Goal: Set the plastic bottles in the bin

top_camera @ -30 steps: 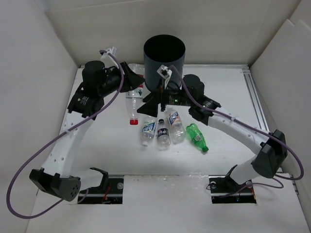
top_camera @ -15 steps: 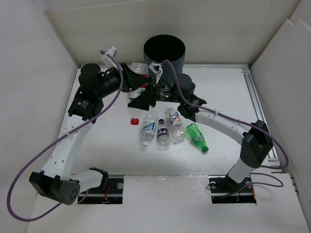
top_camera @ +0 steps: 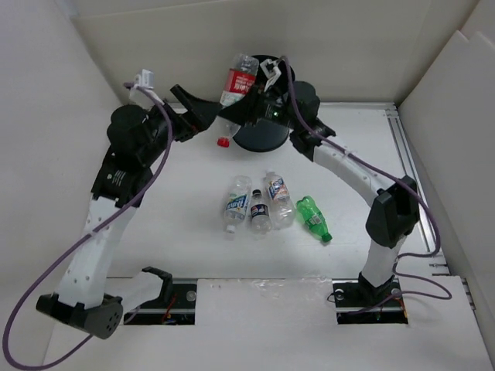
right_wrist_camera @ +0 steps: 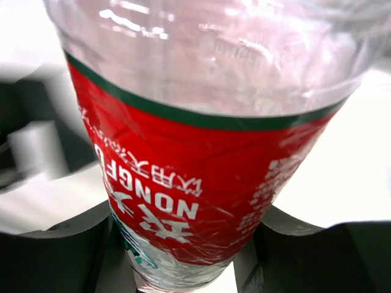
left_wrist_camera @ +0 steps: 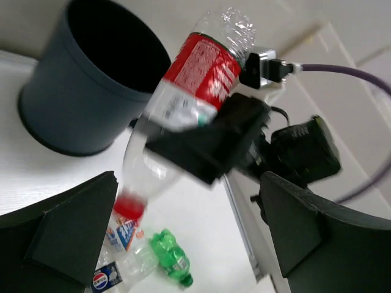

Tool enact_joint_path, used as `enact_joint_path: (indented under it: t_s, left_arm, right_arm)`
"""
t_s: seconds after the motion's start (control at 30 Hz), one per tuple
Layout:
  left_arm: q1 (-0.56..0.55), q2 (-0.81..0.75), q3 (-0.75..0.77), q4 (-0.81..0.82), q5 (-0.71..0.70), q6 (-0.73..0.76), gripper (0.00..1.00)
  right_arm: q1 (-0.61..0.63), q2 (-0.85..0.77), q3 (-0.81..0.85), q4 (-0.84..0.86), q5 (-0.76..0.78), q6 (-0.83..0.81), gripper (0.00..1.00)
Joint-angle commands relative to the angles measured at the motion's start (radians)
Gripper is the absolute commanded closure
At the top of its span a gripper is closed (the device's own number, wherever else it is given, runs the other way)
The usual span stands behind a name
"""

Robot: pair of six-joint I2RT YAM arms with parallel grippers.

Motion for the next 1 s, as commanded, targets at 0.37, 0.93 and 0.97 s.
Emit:
enact_joint_path:
  t_s: [0.37, 0.93, 0.97]
  left_arm:
    - [-0.002, -0.151, -0.167, -0.031, -0.186, 0.128, 0.0]
    - [-0.002, 0.012, -0.346, 0.023, -0.148, 0.215, 0.0]
    - [-0.002, 0.045, -0.358, 0.033, -0.148, 0.215, 0.0]
  right_arm:
    - [-0.282, 0.475, 0.761, -0.201, 0.409, -0.034, 1.0]
    - [-0.242, 0.451, 0.86, -0.385, 0.682, -0.379, 0.0]
    - [-0.242, 0.418, 0.86, -0.409, 0.699, -0.379, 0.0]
